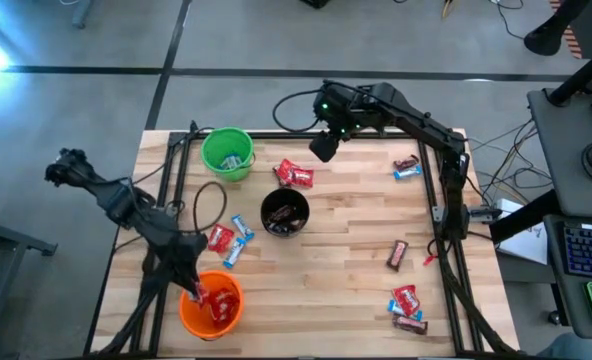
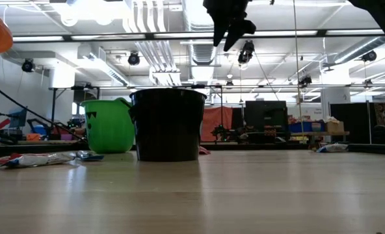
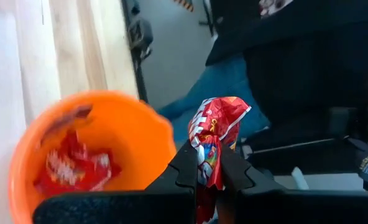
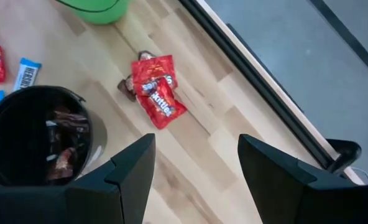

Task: Sort candy
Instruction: Put the red candy pack into the orange bucket

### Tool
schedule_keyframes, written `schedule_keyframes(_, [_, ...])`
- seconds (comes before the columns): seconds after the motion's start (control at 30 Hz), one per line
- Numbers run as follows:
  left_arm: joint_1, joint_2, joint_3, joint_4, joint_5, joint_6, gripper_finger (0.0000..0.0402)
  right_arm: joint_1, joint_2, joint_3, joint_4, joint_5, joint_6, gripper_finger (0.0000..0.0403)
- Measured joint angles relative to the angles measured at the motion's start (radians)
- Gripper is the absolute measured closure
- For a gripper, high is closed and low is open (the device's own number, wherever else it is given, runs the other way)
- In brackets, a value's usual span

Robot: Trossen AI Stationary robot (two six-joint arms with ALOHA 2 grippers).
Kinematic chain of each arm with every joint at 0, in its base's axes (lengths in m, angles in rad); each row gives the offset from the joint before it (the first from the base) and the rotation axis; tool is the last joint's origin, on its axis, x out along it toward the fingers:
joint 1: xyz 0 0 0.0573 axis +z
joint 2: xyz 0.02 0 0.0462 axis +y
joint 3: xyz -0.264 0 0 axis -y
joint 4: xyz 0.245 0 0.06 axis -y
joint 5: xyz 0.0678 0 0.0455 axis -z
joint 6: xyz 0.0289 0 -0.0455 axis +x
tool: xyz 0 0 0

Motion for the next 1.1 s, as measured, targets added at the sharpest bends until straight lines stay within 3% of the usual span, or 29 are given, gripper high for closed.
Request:
schedule_keyframes(0.27, [-0.008, -0.005, -0.189, 0.272, 0.000, -0.059, 0.0401, -0.003, 0.000, 0.000, 0.001, -0.003, -0.004, 0.0182])
schedule_keyframes(0.57, [-0.041, -0.005, -0.343, 0.305, 0.010, -0.175, 0.0401, -0.002, 0.000, 0.000, -0.001, -0.003, -0.019, 0.0182])
schedule_keyframes(0.73, [-0.044, -0.005, -0.365, 0.305, 0.010, -0.218, 0.0395, -0.002, 0.000, 0.000, -0.001, -0.003, -0.027, 0.0182])
schedule_keyframes(1.1, [-0.044, -0.005, -0.346, 0.305, -0.006, -0.241, 0.0324, -0.026, 0.000, 0.000, -0.001, -0.002, -0.035, 0.0182])
